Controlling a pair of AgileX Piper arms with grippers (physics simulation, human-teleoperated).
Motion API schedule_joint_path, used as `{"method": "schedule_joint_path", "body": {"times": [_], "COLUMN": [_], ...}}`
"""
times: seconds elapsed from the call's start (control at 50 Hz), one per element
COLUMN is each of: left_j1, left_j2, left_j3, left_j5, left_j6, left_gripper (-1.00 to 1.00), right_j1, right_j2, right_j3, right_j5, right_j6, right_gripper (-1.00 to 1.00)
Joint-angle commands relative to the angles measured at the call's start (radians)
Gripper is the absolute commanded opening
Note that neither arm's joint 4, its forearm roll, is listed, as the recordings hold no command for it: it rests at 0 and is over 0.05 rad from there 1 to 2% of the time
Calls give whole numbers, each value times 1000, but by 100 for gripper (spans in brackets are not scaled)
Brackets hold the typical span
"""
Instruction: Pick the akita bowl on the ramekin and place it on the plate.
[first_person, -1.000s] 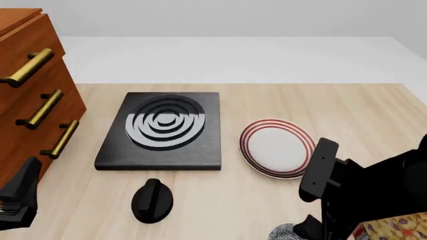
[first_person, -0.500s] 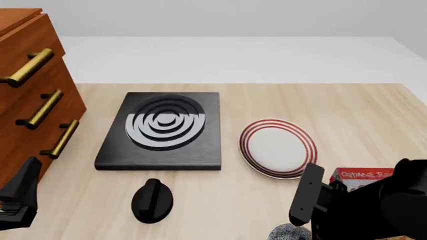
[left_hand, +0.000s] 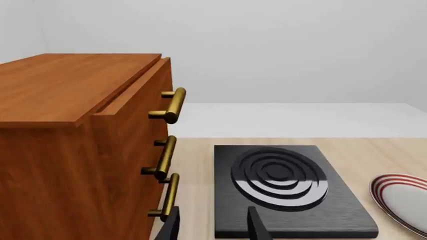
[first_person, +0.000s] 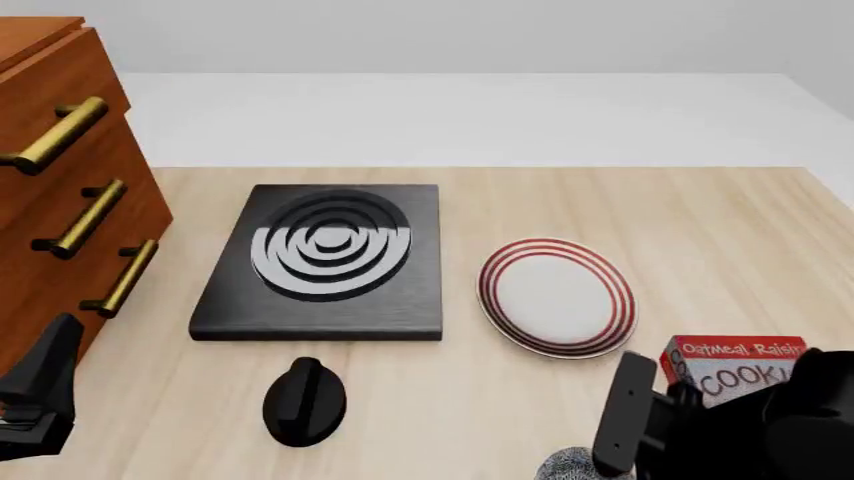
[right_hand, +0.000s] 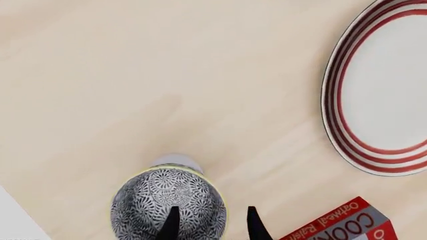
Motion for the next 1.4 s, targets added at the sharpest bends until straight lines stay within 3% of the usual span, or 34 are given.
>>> {"method": "schedule_joint_path", "body": {"times": [0.02, 0.12, 0.26, 0.3, 0.34, 0.46, 0.48, 0.86, 0.9, 0.94, 1.06, 1.1, 1.4], "left_j1": [0, 0, 0, 0, 0, 0, 0, 0, 0, 0, 0, 0, 0], "left_j2": [0, 0, 0, 0, 0, 0, 0, 0, 0, 0, 0, 0, 0], "left_j3": [0, 0, 0, 0, 0, 0, 0, 0, 0, 0, 0, 0, 0], "left_j5": [0, 0, 0, 0, 0, 0, 0, 0, 0, 0, 0, 0, 0], "left_j6": [0, 0, 0, 0, 0, 0, 0, 0, 0, 0, 0, 0, 0], "left_gripper": [100, 100, 100, 100, 100, 100, 100, 100, 100, 100, 100, 100, 100], "right_j1": [-21, 3, -12, 22, -26, -34, -30, 11, 43, 108, 142, 197, 169], "right_j2": [31, 55, 61, 50, 38, 25, 15, -95, -108, -115, -161, -179, -289], "right_j3": [54, 61, 61, 44, 36, 50, 45, -3, -17, -43, -63, -78, -184], "right_j5": [-62, -87, -95, -75, -70, -63, -57, 74, 97, 120, 173, 197, 331], "right_j6": [-30, -7, -16, 23, -11, -25, -22, 6, 38, 114, 146, 205, 206], "right_gripper": [100, 100, 100, 100, 100, 100, -100, -100, -100, -100, -100, -100, -100]}}
